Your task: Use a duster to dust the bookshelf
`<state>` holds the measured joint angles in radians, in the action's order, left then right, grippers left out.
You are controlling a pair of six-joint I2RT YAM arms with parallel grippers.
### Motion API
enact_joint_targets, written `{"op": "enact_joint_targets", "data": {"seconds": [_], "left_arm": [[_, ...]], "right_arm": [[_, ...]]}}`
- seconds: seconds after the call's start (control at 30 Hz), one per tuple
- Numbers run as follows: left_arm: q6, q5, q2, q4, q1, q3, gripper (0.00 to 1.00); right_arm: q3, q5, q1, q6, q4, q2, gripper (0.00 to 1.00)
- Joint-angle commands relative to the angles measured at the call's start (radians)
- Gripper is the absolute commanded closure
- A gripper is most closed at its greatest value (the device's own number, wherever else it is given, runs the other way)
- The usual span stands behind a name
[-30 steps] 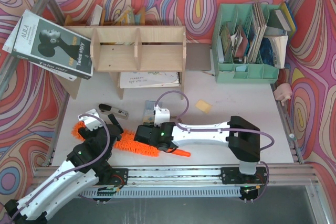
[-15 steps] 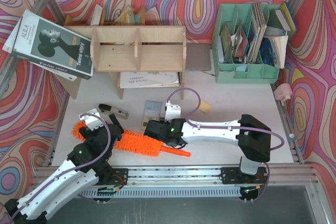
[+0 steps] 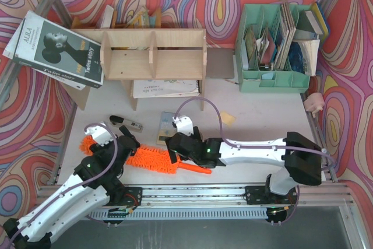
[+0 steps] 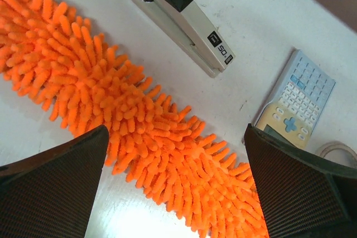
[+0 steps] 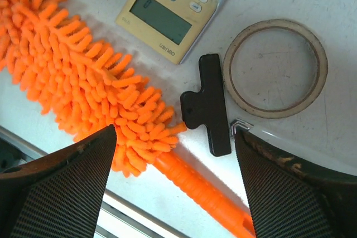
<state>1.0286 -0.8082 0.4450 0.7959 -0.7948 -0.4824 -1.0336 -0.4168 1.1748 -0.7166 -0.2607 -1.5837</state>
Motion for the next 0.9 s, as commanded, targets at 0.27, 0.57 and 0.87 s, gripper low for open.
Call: {"op": "enact_joint_targets", "data": {"seconds": [0.27,0.57,0.87], "left_arm": [[0.29,-0.055,0.055,0.202,0.004,-0.086,0.02],[0.356,-0.063,0.056,0.208,0.005,-0.063,0.02],[0.394,-0.066,0.07,0.181,0.014,-0.044,0.02]], "right_arm": [[0.106,0.003,0.098,0.396,0.314,-0.012,0.15],[0.09,0.123,0.097,0.501,0.392,-0.098,0.06],[0.027,0.183,0.098,0.559,0.381,-0.181,0.21]]}}
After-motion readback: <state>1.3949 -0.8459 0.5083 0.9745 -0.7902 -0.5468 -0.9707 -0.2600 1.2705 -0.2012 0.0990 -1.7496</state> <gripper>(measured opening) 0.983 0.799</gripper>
